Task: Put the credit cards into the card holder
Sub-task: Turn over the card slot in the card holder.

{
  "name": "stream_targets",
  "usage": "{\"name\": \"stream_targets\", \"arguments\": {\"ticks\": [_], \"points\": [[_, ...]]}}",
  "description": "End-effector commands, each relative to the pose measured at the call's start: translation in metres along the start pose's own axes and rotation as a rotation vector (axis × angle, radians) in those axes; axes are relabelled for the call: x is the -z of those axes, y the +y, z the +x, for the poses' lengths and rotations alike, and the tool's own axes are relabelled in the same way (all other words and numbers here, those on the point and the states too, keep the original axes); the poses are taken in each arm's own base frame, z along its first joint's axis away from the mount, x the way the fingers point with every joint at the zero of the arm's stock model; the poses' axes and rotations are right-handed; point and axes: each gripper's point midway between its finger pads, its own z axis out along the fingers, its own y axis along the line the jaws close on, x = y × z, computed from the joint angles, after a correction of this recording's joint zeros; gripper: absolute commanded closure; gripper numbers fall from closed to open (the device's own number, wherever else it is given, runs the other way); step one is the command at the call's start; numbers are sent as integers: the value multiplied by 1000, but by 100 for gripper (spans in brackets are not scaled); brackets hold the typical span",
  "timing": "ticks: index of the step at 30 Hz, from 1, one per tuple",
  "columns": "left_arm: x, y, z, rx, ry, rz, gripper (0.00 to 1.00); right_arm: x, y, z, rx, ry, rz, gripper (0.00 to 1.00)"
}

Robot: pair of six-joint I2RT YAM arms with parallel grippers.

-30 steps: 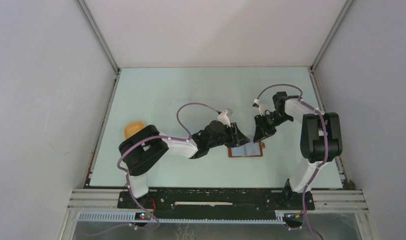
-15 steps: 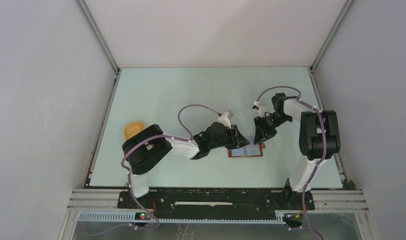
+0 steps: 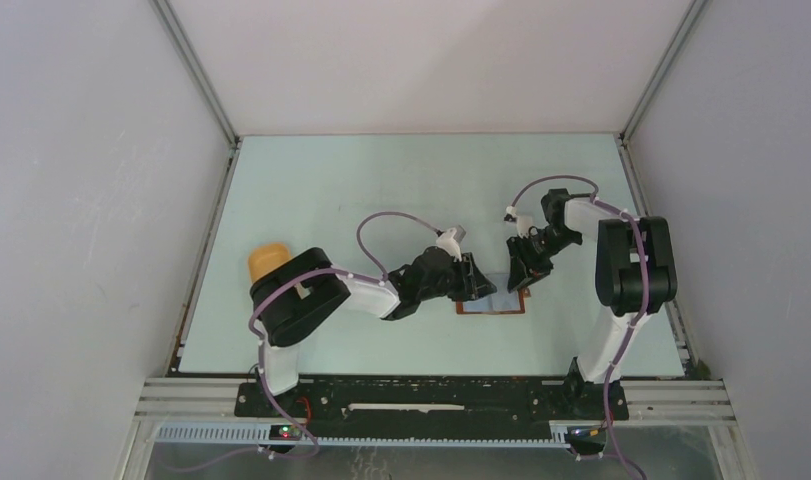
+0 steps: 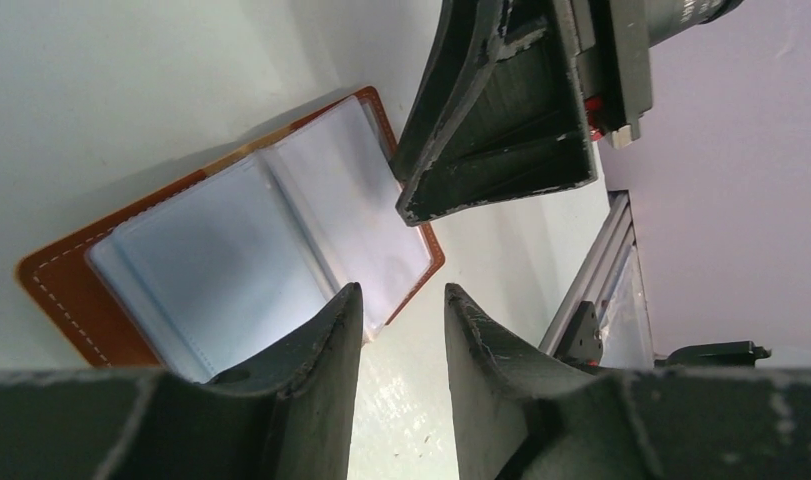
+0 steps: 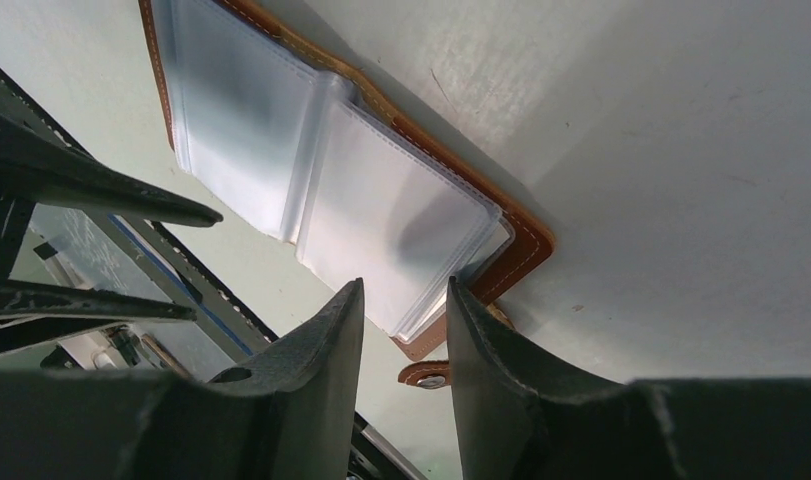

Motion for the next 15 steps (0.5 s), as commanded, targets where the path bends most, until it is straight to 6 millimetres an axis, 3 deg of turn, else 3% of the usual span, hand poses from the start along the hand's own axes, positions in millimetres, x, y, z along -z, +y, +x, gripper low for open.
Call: {"name": "stream_targets", "arguments": {"ticks": [1,15], "points": [[-1,9,8,-27,-1,-8,59,0,7,-6,-13,-14,-52,56],[-5,13,12,-17,7,-9,59,7,26,-11,-70,-37,-217,59]]}}
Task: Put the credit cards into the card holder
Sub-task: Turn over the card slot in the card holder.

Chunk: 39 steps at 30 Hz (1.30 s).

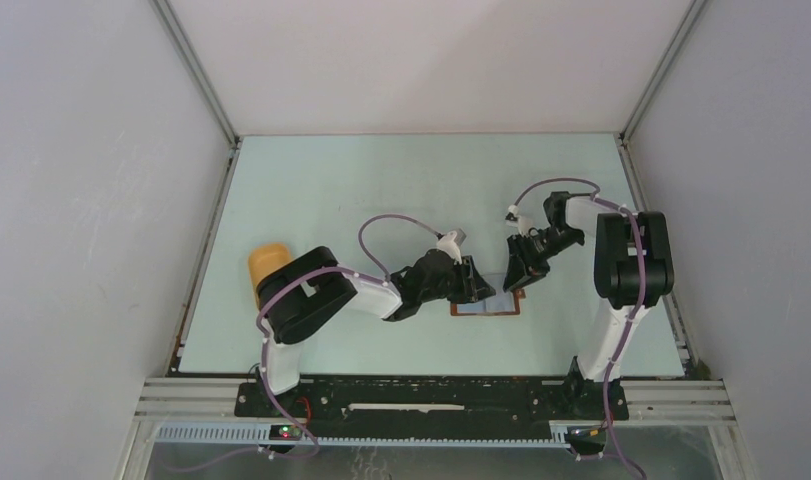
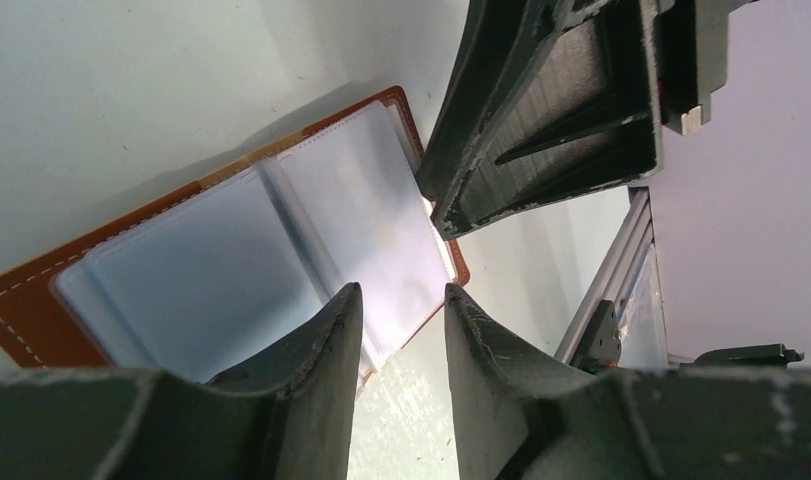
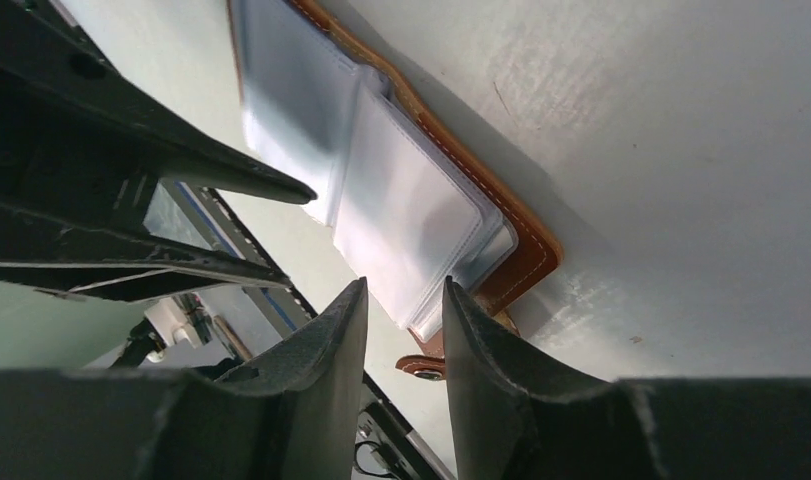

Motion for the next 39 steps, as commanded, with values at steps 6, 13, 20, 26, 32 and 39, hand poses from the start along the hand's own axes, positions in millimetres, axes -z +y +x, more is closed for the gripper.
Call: {"name": "stream_targets", "arguments": {"ticks": [6,13,20,26,32,39], "points": [[0,1,2,-12,-16,17,59,10,20,-13,-19,-50,-123,59],[2,-1,-1,-9,-30,23,55,7,25,-15,-44,-52,-170,59],[5,0,-3,8,-44,31,50,12,46,-20,-59,-74,-291,60],[10,2,-8,8,-61,26,43,13,52,-23,-74,-83,-329,60],[16,-4,-11,-7,-70,40,38,7,55,-24,-84,-68,-339,60],[20,-5,-13,-21,-77,43,36,2,75,-27,-66,-50,-377,60]]}}
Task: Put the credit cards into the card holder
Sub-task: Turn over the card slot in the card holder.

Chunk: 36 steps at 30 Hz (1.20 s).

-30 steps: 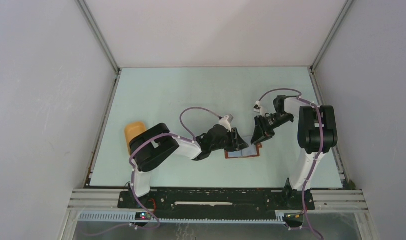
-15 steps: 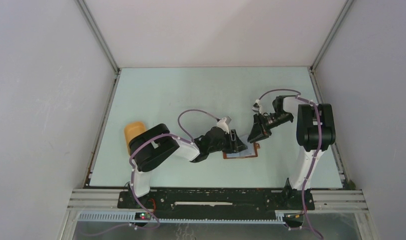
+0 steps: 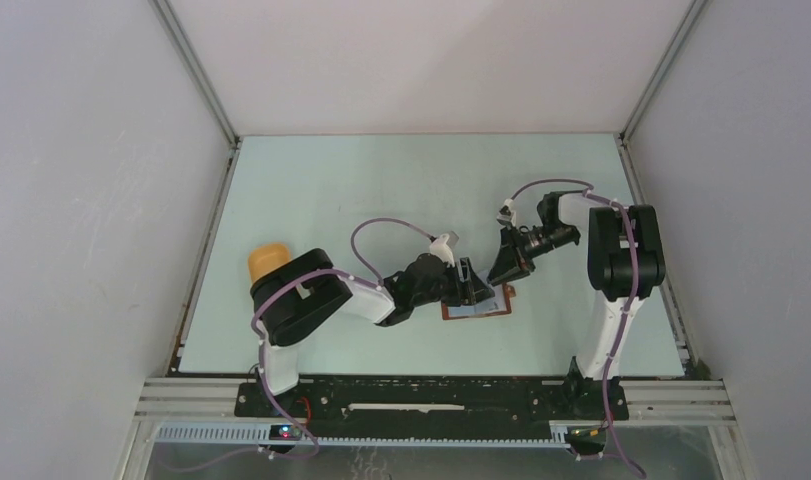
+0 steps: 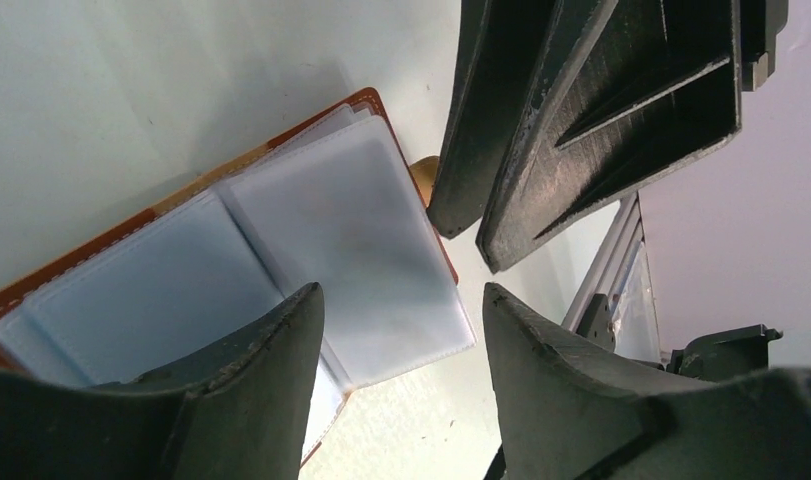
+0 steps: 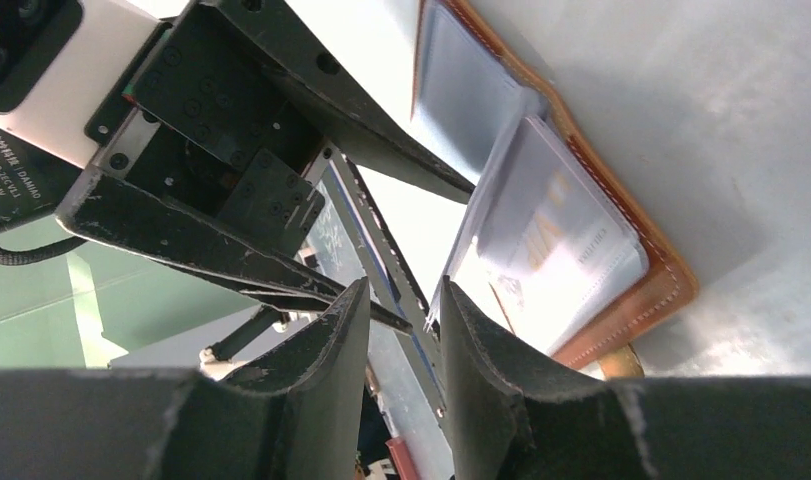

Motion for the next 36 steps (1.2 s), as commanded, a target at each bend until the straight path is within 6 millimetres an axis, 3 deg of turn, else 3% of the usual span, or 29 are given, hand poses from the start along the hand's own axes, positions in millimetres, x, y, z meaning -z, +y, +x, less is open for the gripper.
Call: {"name": "stream_targets", "arguments": {"ticks": [1,8,21,36], "points": [[7,-11,-15,-28,-52,25,36,-4,24,-10,24,-9,-57,60],[11,-2,-17,-36,-57,-31,38,-12,37,-10,37,7,-70,60],[20,6,-15,-24,-71,-42,46,-7,26,-14,40,-12,-27,60],[25,6,-14,56,-89,62,47,-4,21,-17,71,-30,10,60]]}}
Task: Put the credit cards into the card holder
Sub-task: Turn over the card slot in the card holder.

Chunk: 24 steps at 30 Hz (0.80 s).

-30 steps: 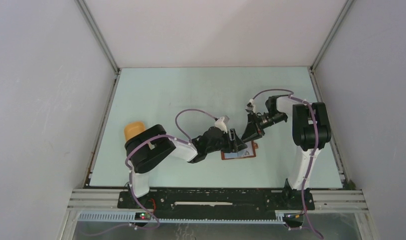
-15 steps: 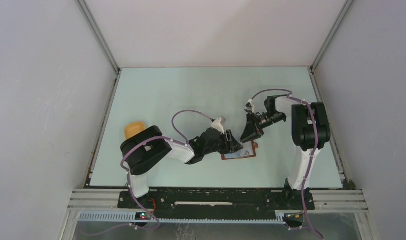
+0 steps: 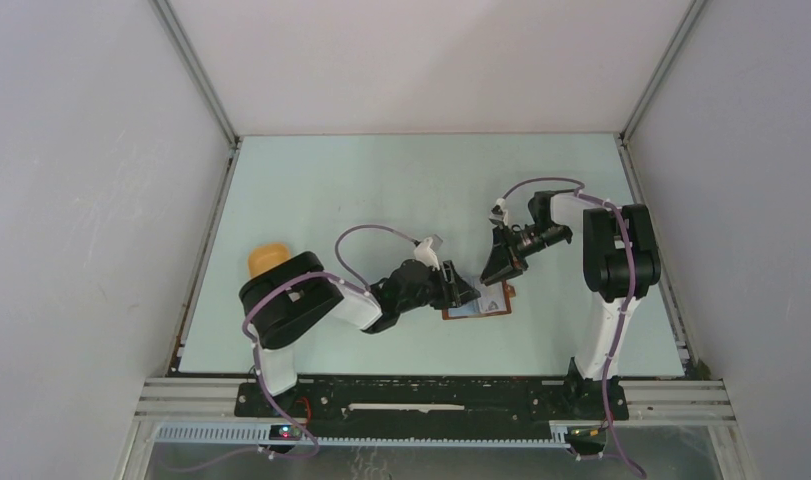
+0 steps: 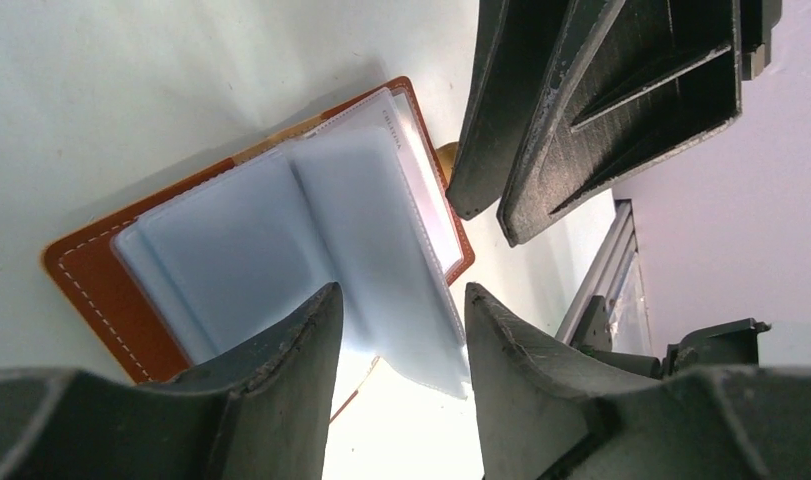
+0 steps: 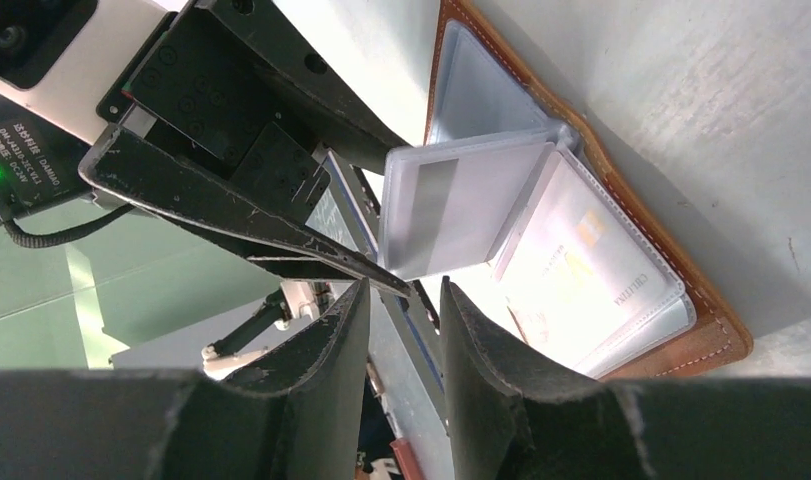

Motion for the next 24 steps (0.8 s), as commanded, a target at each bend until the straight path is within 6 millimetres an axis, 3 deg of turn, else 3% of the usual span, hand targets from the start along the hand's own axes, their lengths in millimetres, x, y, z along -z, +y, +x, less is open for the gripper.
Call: {"name": "stream_targets", "arguments": {"ticks": [1,19,24], "points": [[4,-9,-9,41,-37,85,48,11,11,-12,81,-55,20,60],[20,6,-16,156,-89,168,50,6,0,-12,145,-53,132,60],[23,4,-18,167,-98,185,54,-1,-8,-10,126,-29,150,69]]}}
